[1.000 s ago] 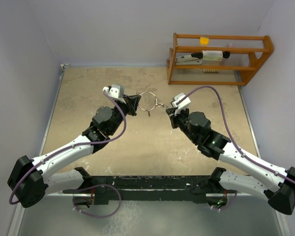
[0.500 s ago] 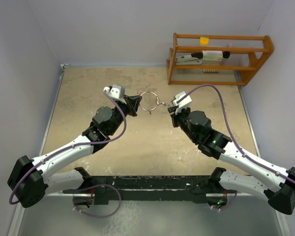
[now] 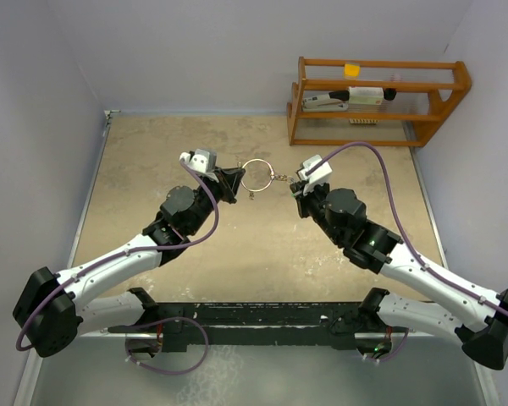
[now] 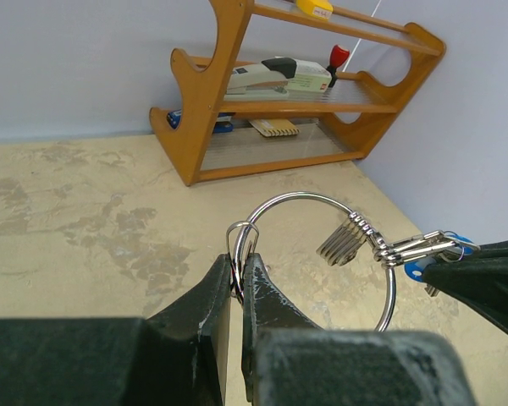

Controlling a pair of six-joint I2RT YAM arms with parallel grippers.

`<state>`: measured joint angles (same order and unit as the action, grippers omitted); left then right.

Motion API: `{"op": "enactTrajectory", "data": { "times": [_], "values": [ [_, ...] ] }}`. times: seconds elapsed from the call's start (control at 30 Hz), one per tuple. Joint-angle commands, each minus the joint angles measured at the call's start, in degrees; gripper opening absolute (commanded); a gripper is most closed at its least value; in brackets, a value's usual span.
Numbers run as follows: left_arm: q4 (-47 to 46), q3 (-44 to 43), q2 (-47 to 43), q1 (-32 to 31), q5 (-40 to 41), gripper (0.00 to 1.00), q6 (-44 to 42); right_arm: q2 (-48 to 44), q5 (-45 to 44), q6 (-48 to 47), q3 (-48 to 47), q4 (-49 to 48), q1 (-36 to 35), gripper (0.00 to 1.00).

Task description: Remove the keys from the keyring

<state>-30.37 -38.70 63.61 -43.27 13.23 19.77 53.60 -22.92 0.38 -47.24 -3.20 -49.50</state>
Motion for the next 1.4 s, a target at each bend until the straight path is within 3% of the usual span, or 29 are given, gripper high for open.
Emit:
{"op": "enactTrajectory", "data": {
  "times": [0.0, 0.57, 0.67, 0.8, 0.9, 1.1, 1.37],
  "values": [
    [-1.36, 0.37, -0.54, 0.9, 4.11, 0.0, -1.84, -1.73, -5.57, -1.73, -4.02, 0.6, 0.55, 0.0],
    [-0.04, -0.05, 0.63, 0.91, -0.46, 0.0, -2.78, -3.69, -6.71, -3.44, -7.89, 3.57, 0.6, 0.0],
    [-0.87, -0.12, 0.48, 0.9, -2.71, 0.17, -2.11, -2.89, -6.37, -3.51, -8.26, 3.59, 0.52, 0.0],
    [-2.17, -0.24, 0.09, 0.91, -3.59, 0.22, -1.07, -2.61, -6.13, -3.52, -8.56, 3.4, 0.54, 0.0],
    [-2.31, -0.72, 0.19, 0.95, -2.38, 0.35, -1.25, -2.14, -5.47, -3.24, -9.59, 4.34, 0.58, 0.0],
    [-1.89, -1.8, 0.8, 0.92, -1.19, 0.35, -2.98, 1.22, -3.62, -1.16, -16.81, 13.69, 0.56, 0.0],
    [-3.96, -1.88, 1.6, 0.92, -2.91, 0.34, -4.9, 10.3, 1.43, 4.87, -33.67, 37.14, 0.54, 0.0]
  ]
}}
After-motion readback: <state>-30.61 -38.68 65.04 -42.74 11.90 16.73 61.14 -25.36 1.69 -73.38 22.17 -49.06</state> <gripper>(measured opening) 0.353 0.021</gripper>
